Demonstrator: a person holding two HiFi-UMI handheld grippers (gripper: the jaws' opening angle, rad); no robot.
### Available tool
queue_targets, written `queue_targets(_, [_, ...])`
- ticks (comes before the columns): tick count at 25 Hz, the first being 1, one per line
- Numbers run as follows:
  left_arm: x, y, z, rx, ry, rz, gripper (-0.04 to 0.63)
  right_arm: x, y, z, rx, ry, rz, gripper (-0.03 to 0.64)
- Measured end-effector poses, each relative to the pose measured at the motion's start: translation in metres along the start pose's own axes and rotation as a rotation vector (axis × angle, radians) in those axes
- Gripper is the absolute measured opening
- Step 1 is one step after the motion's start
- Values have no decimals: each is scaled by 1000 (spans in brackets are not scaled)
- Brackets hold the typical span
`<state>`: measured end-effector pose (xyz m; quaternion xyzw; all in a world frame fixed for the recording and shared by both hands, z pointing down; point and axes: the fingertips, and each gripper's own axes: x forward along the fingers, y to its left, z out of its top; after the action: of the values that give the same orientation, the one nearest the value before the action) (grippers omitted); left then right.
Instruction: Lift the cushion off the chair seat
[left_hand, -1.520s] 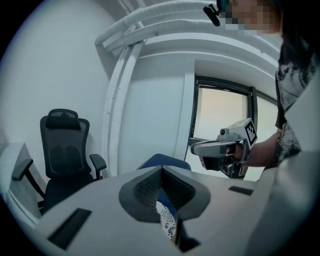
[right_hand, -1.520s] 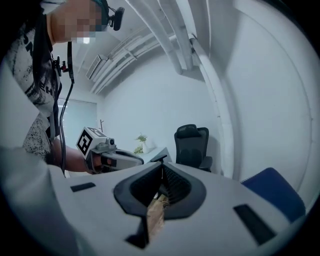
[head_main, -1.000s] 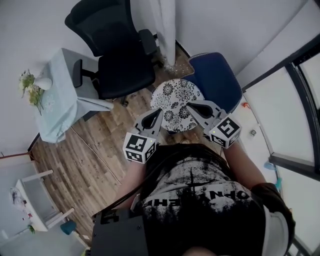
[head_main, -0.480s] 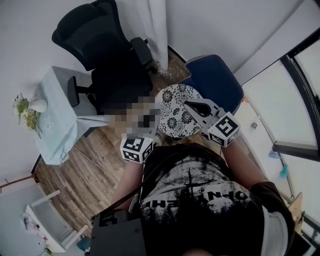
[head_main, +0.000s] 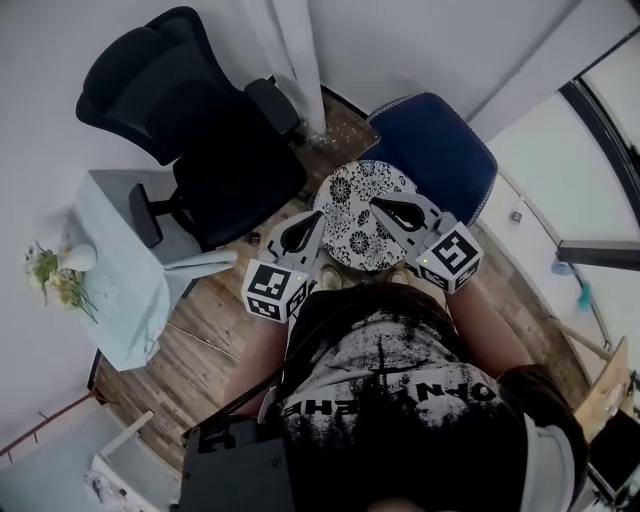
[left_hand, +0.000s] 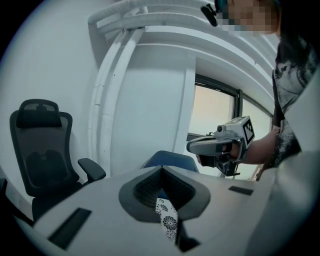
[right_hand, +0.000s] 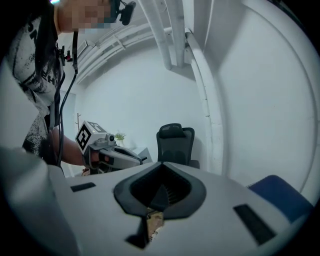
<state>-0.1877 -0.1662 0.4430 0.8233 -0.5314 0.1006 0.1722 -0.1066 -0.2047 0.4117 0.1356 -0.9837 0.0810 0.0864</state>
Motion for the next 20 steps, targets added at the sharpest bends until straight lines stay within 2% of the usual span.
queue_targets(8, [7,26,-26,-80,62,-81,15,17,4,-17,50,31,-57,17])
queue_targets(12, [12,39,-48,-88,114,-85,15,31,5,-29,61,46,-53,17])
queue_targets(16, [23,43,-88,-140,201,-97,17,41,6,-47,79,86,-51,17])
queue_targets(20, [34,62,-144,-221,287,-48,18,55,8,-73,113,116,-40,17])
